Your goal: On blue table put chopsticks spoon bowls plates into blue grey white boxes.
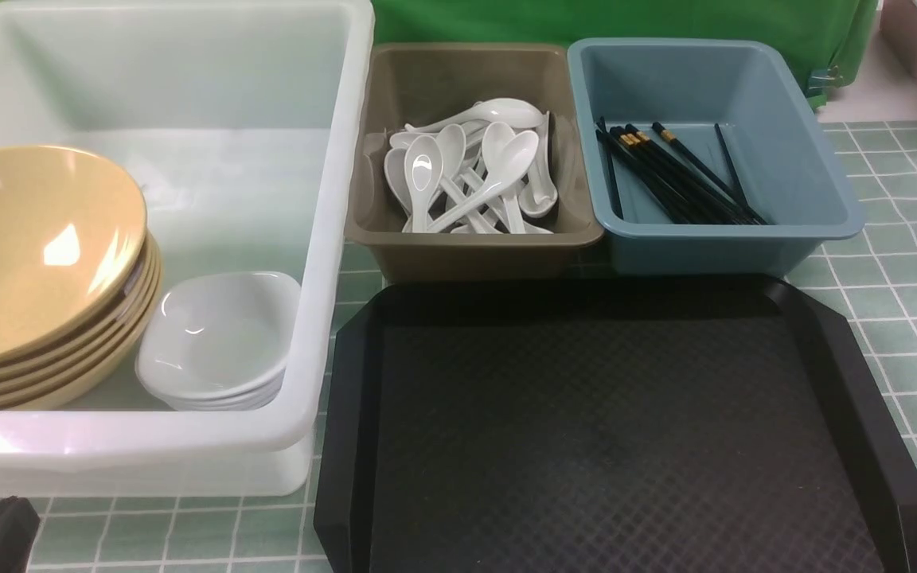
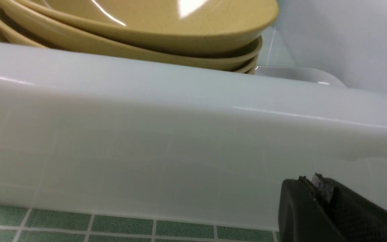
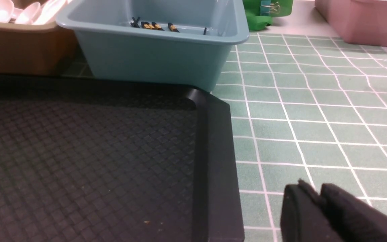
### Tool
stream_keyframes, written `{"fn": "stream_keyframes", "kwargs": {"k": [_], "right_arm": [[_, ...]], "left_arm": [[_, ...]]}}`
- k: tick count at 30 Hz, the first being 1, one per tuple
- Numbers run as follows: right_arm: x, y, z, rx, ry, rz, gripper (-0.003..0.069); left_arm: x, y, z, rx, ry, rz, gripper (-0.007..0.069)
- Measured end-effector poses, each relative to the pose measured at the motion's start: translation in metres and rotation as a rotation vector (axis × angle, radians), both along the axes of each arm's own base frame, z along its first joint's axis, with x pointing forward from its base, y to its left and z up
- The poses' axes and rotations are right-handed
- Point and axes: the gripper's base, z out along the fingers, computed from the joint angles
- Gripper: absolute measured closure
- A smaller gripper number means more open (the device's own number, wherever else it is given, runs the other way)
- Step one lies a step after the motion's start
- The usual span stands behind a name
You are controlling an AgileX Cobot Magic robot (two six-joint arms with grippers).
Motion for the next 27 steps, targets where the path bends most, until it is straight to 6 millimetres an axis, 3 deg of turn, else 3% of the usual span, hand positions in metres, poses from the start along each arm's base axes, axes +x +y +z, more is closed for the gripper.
{"fn": "stream_keyframes", "kwargs": {"k": [27], "right_arm": [[0.0000, 0.0000, 0.0000, 0.000, 0.000, 0.000, 0.0517]], "left_arm": [[0.0000, 0.0000, 0.0000, 0.000, 0.000, 0.000, 0.0620]]}}
